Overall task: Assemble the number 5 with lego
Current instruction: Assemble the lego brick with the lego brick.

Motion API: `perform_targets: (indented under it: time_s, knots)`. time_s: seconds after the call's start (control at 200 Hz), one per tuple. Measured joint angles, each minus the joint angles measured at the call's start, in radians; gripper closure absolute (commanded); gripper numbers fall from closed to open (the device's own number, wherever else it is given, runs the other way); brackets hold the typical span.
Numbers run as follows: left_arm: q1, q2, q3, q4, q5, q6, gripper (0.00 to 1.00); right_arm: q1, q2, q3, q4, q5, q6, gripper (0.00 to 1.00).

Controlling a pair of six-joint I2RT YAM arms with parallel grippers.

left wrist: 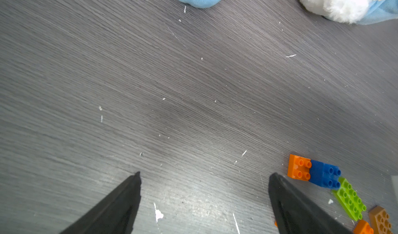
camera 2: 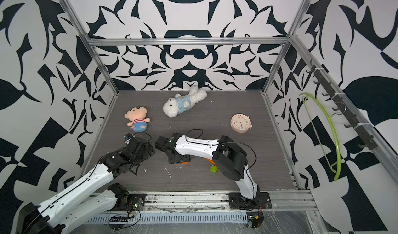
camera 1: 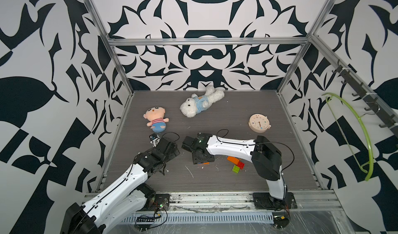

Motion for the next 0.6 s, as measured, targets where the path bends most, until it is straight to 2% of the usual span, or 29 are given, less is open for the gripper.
perform_targets:
  time_s: [0.6]
  knots:
    - [0.0,0.0,0.0,-0.015,-0.013,-0.004,0.01,-0.004,-0.015,-0.035,0.039,-0.014,-0.002,0.37]
